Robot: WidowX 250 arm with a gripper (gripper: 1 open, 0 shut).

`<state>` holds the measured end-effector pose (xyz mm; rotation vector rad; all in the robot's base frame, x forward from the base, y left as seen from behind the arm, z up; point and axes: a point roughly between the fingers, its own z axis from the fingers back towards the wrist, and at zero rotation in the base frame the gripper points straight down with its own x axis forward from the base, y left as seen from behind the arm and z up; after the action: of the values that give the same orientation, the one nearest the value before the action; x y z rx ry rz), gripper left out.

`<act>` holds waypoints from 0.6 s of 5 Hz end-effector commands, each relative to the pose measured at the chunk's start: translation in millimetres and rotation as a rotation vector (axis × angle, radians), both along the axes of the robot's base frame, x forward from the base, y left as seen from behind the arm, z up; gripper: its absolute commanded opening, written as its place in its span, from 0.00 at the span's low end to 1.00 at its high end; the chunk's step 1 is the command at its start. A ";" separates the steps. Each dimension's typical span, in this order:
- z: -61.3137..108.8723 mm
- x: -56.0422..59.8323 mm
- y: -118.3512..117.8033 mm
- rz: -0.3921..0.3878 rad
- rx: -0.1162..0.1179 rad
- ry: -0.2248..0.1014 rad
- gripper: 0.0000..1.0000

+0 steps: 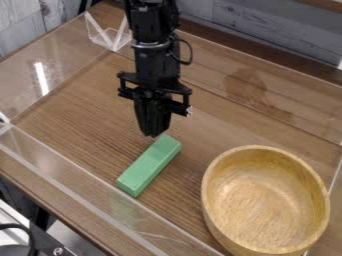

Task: Remove the green block from inside the brown bowl and put it on the table

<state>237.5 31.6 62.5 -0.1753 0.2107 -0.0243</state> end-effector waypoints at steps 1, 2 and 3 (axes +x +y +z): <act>24.2 8.6 6.7 -0.005 0.015 -0.085 1.00; 25.7 8.0 8.8 -0.005 0.013 -0.086 1.00; 27.6 7.2 11.5 -0.007 0.011 -0.087 1.00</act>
<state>234.8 39.0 69.4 -0.1865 0.2093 -0.0354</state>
